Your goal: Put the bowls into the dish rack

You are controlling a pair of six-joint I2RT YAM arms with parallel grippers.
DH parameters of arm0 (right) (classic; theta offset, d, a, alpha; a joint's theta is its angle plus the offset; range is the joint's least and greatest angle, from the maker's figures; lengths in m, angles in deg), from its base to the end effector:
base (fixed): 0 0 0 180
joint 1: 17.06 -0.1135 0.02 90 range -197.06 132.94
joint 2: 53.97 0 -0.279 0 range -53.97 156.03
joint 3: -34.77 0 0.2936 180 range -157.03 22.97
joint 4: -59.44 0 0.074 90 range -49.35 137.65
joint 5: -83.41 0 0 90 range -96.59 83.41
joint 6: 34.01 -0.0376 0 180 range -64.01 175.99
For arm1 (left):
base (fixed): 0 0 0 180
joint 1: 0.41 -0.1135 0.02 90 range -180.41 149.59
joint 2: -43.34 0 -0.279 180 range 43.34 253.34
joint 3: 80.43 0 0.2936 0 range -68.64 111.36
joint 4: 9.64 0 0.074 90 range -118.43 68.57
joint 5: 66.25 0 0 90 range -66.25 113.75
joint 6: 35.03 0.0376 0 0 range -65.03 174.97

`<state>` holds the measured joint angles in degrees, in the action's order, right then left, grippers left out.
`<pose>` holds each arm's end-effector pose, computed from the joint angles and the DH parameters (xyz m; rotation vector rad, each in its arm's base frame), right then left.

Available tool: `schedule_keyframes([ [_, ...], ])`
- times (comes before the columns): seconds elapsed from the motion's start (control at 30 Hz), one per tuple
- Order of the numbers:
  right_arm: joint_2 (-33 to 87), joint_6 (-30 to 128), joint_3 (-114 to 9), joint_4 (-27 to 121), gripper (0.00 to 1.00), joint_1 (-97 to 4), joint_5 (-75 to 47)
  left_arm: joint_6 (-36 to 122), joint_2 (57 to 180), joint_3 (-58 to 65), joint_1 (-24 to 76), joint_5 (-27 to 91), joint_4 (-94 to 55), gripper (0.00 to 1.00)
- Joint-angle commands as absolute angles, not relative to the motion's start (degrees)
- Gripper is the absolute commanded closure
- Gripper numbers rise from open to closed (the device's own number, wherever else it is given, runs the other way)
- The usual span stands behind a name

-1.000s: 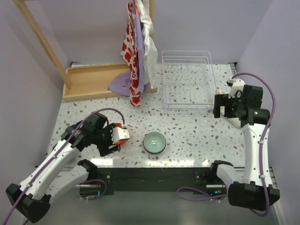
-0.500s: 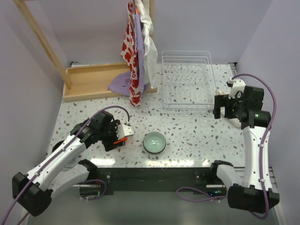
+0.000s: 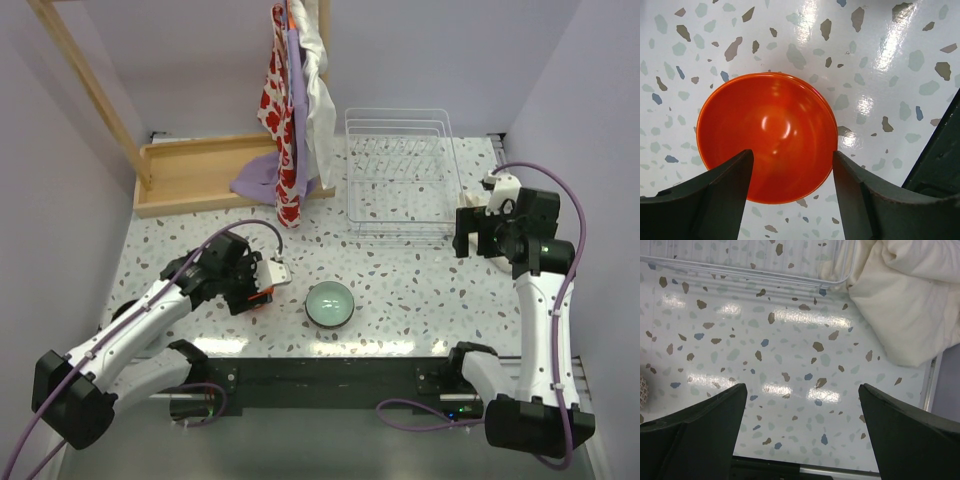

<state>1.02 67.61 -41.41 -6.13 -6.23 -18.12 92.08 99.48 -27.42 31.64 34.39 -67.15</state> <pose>0.2105 -0.0326 0.3706 -0.1147 2.3233 0.0399 0.1761 -0.1184 0.2324 1.5363 2.1163 -0.2130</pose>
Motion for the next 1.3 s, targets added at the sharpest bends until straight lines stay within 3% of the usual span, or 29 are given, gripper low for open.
schedule_keyframes([
  [0.0,0.4,67.9,-41.4,-5.4,0.01,-6.3,-18.4,91.4,99.5,-27.8,32.2,37.0,-66.0,0.31],
  [0.37,0.8,67.1,-40.2,-4.2,0.01,-6.3,-19.2,92.1,100.5,-27.3,32.8,39.2,-68.5,0.29],
  [0.87,0.9,67.2,-38.8,-3.9,0.01,-6.3,-19.0,92.1,101.6,-30.0,33.1,36.1,-65.6,0.41],
  [1.13,1.1,66.4,-38.2,-3.7,0.01,-6.3,-19.1,92.2,101.2,-30.6,33.1,36.6,-65.8,0.58],
  [1.27,1.1,66.2,-38.6,-3.9,0.01,-6.3,-19.1,92.2,100.8,-30.0,33.1,36.8,-66.4,0.77],
])
